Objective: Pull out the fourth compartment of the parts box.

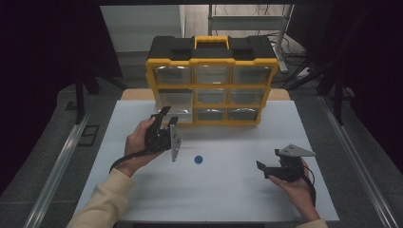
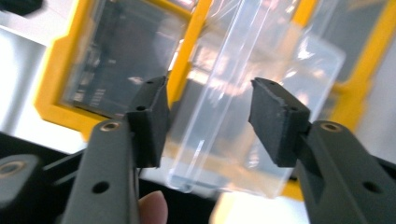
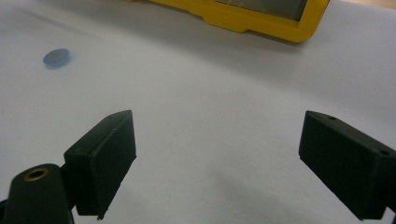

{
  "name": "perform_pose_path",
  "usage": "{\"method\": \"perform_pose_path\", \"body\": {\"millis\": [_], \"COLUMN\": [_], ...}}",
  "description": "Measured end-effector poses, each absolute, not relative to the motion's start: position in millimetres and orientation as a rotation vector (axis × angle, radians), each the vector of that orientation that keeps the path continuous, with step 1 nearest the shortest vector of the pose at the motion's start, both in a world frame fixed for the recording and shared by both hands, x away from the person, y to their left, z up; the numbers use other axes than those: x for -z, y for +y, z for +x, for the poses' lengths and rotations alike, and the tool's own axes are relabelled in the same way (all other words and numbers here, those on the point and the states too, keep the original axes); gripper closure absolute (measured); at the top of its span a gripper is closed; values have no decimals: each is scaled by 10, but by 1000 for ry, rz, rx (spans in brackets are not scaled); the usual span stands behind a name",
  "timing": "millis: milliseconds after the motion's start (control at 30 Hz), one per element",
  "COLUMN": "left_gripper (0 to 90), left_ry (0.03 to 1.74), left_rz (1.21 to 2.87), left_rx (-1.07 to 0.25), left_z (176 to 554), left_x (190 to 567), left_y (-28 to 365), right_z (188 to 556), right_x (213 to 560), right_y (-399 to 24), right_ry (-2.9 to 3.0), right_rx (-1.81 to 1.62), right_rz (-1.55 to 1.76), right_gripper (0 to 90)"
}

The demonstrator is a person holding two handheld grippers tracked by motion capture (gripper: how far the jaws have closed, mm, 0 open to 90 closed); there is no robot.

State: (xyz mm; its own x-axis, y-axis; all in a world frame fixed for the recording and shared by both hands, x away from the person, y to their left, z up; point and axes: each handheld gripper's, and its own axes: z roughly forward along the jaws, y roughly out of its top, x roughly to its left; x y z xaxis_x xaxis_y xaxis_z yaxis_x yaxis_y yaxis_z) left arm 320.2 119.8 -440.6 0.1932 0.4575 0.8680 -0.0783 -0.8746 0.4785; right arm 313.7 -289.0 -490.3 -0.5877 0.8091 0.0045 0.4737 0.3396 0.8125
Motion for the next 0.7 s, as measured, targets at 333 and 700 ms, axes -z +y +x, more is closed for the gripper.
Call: {"method": "perform_pose_path", "body": {"millis": [333, 700], "left_gripper": [218, 206], "left_ry": [501, 671], "left_rz": [2107, 2075], "left_rx": [-1368, -942], "left_z": [3104, 2950], "left_x": [4232, 4151], "left_y": [1248, 1452], "right_z": [3141, 3143], "right_x": [4904, 4906], "right_y": [-2889, -2886], "right_ry": [2211, 2212], "right_rx": [-1137, -1132], "right_rz": [1125, 1121], "right_gripper": [115, 115]}}
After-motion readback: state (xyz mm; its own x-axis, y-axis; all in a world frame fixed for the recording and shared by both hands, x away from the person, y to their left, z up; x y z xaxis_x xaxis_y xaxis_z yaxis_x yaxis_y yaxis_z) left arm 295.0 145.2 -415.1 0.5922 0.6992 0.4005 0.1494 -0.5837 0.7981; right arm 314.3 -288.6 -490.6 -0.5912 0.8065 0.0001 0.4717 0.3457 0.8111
